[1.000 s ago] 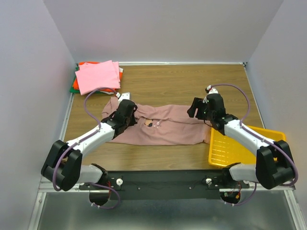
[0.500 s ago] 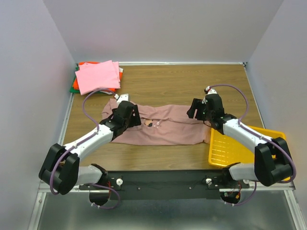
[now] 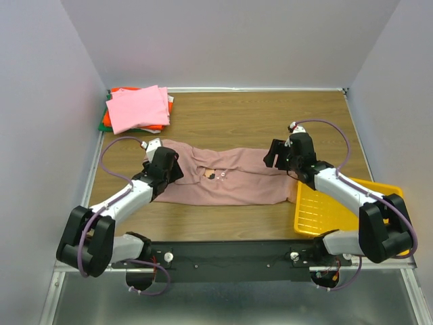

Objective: Fold and stack the t-shirts
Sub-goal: Fold the tshirt

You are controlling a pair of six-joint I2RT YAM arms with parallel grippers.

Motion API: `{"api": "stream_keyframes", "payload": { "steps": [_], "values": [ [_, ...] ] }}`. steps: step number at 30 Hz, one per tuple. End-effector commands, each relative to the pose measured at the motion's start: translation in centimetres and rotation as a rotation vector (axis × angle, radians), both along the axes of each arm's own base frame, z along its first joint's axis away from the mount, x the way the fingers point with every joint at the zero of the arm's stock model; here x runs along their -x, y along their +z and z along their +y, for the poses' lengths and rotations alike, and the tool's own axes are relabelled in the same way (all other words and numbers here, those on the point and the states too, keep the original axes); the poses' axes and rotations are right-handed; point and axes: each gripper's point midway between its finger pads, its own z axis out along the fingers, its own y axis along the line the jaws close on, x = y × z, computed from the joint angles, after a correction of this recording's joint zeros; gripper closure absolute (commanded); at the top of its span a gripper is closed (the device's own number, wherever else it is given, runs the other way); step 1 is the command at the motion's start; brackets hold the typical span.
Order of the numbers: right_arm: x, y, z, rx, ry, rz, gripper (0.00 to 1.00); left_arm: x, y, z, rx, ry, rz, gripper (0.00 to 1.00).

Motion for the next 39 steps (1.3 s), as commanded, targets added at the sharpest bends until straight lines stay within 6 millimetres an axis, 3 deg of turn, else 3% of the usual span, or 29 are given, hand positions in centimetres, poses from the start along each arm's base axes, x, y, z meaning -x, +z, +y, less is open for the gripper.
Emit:
{"api": "stream_keyframes", "payload": {
  "steps": [1,4,8,13,20,27,33,35,36,37,38,39],
  "values": [
    [0.0,-0.3,0.1,0.001,0.007,0.001,0.23,-1.0,-0.5,-0.2,0.015,0.015,-0.012,0.27],
    [0.3,-0.3,0.5,-0.013,0.029,0.005,0.23,-1.8,-0.8,-0.3,0.011,0.011,-0.019,0.30],
    [0.3,-0.3,0.2,-0.005,0.022,0.002,0.23,-2.5,-1.7,-0.3,-0.014,0.006,0.009,0.45],
    [0.3,-0.5,0.1,0.001,0.017,0.004,0.23,-3.6,-1.1,-1.0,-0.015,-0.017,0.000,0.60],
    [0.2,-0.9,0.3,0.001,0.022,0.019,0.23,-5.5,0.2,-2.4,-0.032,-0.055,-0.001,0.61],
    [0.3,-1.2,0.3,0.003,0.025,0.030,0.23,-7.2,1.0,-6.1,-0.048,-0.134,-0.002,0.61],
    [0.3,-1.8,0.4,0.006,0.028,0.046,0.23,-6.3,2.7,-4.6,-0.101,-0.100,-0.027,0.59],
    [0.3,-1.8,0.4,0.006,0.030,0.046,0.23,-5.4,3.8,-3.0,-0.108,-0.055,-0.056,0.59],
    [0.3,-2.0,0.4,0.008,0.030,0.051,0.23,-4.5,3.2,-2.2,-0.114,-0.039,-0.045,0.59],
    [0.3,-2.0,0.5,0.007,0.032,0.051,0.23,-4.2,4.1,-1.5,-0.098,-0.019,-0.076,0.59],
    [0.3,-2.0,0.5,0.006,0.034,0.053,0.23,-3.5,3.3,0.0,-0.097,0.021,-0.063,0.59],
    [0.3,-2.1,0.5,0.007,0.033,0.054,0.23,-3.4,3.9,0.6,-0.078,0.042,-0.096,0.58]
  ]
}}
